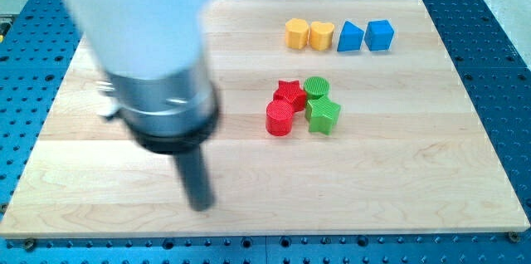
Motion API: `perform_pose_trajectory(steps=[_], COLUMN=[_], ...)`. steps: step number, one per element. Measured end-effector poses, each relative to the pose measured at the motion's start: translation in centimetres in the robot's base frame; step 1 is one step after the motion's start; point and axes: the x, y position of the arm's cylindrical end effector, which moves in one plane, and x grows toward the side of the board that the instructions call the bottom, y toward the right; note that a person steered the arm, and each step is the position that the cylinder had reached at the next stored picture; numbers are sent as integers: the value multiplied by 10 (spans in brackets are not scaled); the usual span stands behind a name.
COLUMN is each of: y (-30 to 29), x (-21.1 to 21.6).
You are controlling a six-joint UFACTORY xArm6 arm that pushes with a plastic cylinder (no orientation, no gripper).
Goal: Move the green blocks upwards
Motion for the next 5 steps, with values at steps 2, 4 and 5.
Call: perform_pose_trajectory(steps=[2, 4, 5], y=[175, 155, 135], x=[-37, -52, -94])
